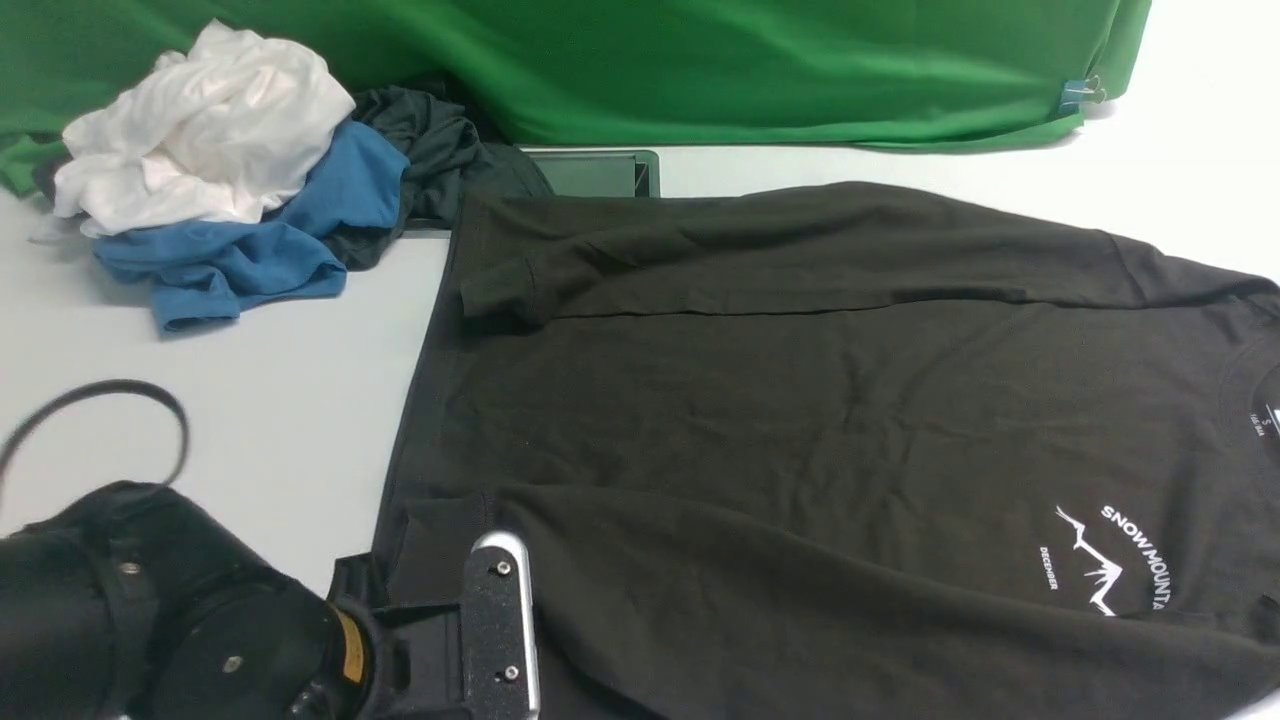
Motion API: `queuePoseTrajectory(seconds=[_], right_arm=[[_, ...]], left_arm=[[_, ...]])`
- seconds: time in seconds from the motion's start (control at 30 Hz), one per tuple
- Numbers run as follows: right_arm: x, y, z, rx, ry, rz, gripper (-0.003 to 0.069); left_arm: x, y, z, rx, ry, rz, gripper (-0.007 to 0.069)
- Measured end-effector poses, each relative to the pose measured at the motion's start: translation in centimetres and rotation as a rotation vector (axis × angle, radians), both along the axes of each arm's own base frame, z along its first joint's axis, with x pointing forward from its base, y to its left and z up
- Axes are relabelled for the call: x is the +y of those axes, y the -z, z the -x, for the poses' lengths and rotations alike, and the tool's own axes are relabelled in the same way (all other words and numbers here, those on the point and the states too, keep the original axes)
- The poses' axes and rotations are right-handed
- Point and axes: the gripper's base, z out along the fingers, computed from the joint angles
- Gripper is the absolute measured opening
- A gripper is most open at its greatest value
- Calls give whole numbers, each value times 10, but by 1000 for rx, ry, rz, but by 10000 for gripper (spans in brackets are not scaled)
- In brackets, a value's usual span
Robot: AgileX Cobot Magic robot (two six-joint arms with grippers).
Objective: Fold a long-sleeved shirt on a white desktop.
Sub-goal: 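Grasp the near edge of the shirt at its hem and shoulder corners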
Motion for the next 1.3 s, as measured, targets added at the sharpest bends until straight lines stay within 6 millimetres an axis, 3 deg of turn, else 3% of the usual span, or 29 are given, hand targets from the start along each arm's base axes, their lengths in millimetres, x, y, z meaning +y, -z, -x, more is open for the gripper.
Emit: queuePoseTrajectory(seconds=[0.13,0.43,0.53,0.6,0.7,0.87,1.0,1.17,1.3], right_arm=[[2,2,0,-7,-11,-4,217],[4,1,0,-24,-27,-18,220],[3,1,0,-18,-22,-15,220],[1,3,0,11,6,-5,220],[-4,8,-2,63,86,27,220],[-13,15,-9,118,255,82,220],[-10,17,-10,158,294,65,220],[9,25,-14,236,308,104,220],[37,39,-22,289,309,209,220]], left_arm=[[-1,9,-1,44,-5,-25,378],[-3,16,-6,88,-28,-76,347],[-6,12,-9,110,-63,-84,234],[-8,6,-12,125,-68,-94,96],[-11,-11,-15,138,-83,-85,34],[-12,-49,-15,82,-99,-24,29],[-8,-68,-7,48,-125,20,29],[-1,-81,5,68,-142,33,29],[0,-84,9,77,-189,53,29]])
